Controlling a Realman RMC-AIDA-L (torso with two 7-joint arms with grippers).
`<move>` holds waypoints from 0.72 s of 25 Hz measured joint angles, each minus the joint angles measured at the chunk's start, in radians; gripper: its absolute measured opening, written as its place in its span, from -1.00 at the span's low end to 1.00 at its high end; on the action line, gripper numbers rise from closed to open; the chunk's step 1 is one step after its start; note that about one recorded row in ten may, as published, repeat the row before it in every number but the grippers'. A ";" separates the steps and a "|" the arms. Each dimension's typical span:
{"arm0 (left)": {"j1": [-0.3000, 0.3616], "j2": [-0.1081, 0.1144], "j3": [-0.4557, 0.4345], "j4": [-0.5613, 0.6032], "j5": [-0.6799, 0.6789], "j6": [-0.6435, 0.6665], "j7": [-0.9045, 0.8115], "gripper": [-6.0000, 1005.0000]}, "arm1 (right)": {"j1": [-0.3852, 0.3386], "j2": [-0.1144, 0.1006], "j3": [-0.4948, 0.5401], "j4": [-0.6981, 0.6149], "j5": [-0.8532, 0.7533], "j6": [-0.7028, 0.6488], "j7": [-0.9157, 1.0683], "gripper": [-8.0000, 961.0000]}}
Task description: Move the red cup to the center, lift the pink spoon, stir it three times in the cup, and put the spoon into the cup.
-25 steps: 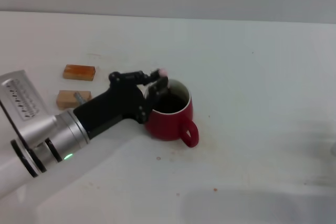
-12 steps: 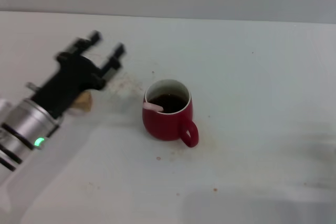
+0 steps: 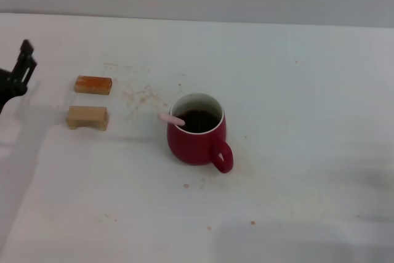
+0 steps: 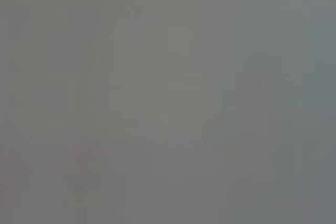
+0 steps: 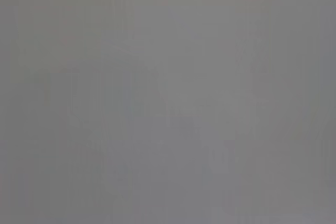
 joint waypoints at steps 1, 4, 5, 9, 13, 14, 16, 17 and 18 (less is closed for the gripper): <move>0.007 0.000 -0.005 0.000 0.001 -0.005 0.008 0.38 | 0.002 0.000 -0.001 -0.002 0.000 -0.003 0.000 -0.98; 0.025 -0.005 -0.008 -0.004 0.001 -0.004 0.051 0.39 | 0.005 0.000 -0.003 -0.006 0.000 -0.010 0.001 -0.98; 0.031 -0.006 -0.008 -0.006 0.001 0.000 0.065 0.39 | 0.005 0.000 -0.003 -0.006 0.000 -0.016 0.001 -0.98; 0.053 -0.008 -0.007 -0.018 0.001 0.019 0.090 0.41 | 0.003 0.001 -0.004 -0.006 0.000 -0.048 0.001 -0.98; 0.065 -0.009 -0.003 -0.020 0.002 0.030 0.091 0.42 | 0.000 0.000 -0.004 -0.006 0.000 -0.066 -0.001 -0.98; 0.067 -0.009 -0.001 -0.020 0.003 0.035 0.091 0.42 | -0.001 0.000 -0.004 -0.006 -0.001 -0.074 -0.002 -0.98; 0.071 -0.010 0.002 -0.021 0.005 0.045 0.091 0.42 | -0.004 0.001 -0.005 -0.006 -0.002 -0.088 -0.003 -0.98; 0.072 -0.010 0.002 -0.021 0.005 0.048 0.090 0.42 | -0.004 0.001 -0.005 -0.006 -0.003 -0.093 -0.004 -0.98; 0.073 -0.011 0.002 -0.021 0.004 0.049 0.089 0.42 | -0.005 0.001 -0.005 -0.006 -0.003 -0.095 -0.004 -0.98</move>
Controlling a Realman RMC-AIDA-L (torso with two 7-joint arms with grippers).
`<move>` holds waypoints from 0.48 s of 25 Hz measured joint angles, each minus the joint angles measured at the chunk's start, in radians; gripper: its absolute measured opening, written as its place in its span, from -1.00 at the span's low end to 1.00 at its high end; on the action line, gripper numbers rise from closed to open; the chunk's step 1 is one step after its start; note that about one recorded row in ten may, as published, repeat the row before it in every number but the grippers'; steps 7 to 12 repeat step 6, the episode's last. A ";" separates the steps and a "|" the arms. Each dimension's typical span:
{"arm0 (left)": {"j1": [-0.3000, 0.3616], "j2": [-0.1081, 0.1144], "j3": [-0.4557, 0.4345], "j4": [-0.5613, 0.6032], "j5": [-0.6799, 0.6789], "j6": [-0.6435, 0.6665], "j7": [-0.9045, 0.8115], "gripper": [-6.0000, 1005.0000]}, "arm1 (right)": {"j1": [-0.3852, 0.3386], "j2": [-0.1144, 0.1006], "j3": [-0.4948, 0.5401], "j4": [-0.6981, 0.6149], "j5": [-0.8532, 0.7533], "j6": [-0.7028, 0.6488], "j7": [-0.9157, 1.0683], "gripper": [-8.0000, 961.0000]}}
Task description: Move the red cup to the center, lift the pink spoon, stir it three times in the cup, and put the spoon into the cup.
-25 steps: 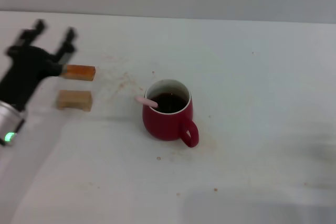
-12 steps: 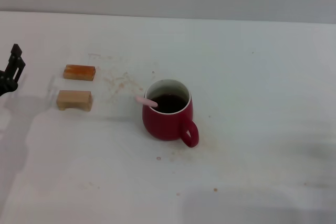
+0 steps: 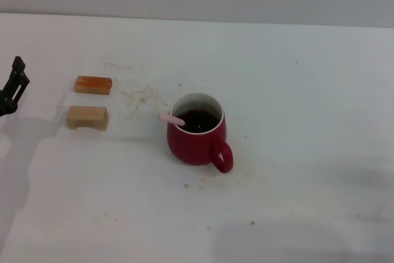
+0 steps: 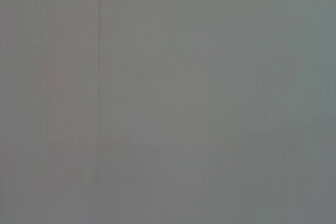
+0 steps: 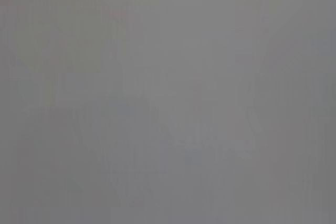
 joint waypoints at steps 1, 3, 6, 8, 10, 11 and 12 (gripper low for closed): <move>0.003 -0.001 -0.001 0.000 -0.001 -0.001 -0.004 0.42 | 0.000 0.000 0.001 0.000 0.000 -0.001 0.000 -0.98; 0.006 -0.001 -0.004 0.000 -0.002 -0.003 -0.006 0.42 | 0.000 0.000 0.003 -0.001 0.000 -0.001 0.000 -0.98; 0.020 -0.002 -0.006 -0.005 -0.002 0.005 -0.003 0.42 | 0.000 0.000 0.002 -0.002 0.001 0.001 -0.001 -0.98; 0.020 -0.002 -0.006 -0.005 -0.002 0.005 -0.003 0.42 | 0.000 0.000 0.002 -0.002 0.001 0.001 -0.001 -0.98; 0.020 -0.002 -0.006 -0.005 -0.002 0.005 -0.003 0.42 | 0.000 0.000 0.002 -0.002 0.001 0.001 -0.001 -0.98; 0.020 -0.002 -0.006 -0.005 -0.002 0.005 -0.003 0.42 | 0.000 0.000 0.002 -0.002 0.001 0.001 -0.001 -0.98; 0.020 -0.002 -0.006 -0.005 -0.002 0.005 -0.003 0.42 | 0.000 0.000 0.002 -0.002 0.001 0.001 -0.001 -0.98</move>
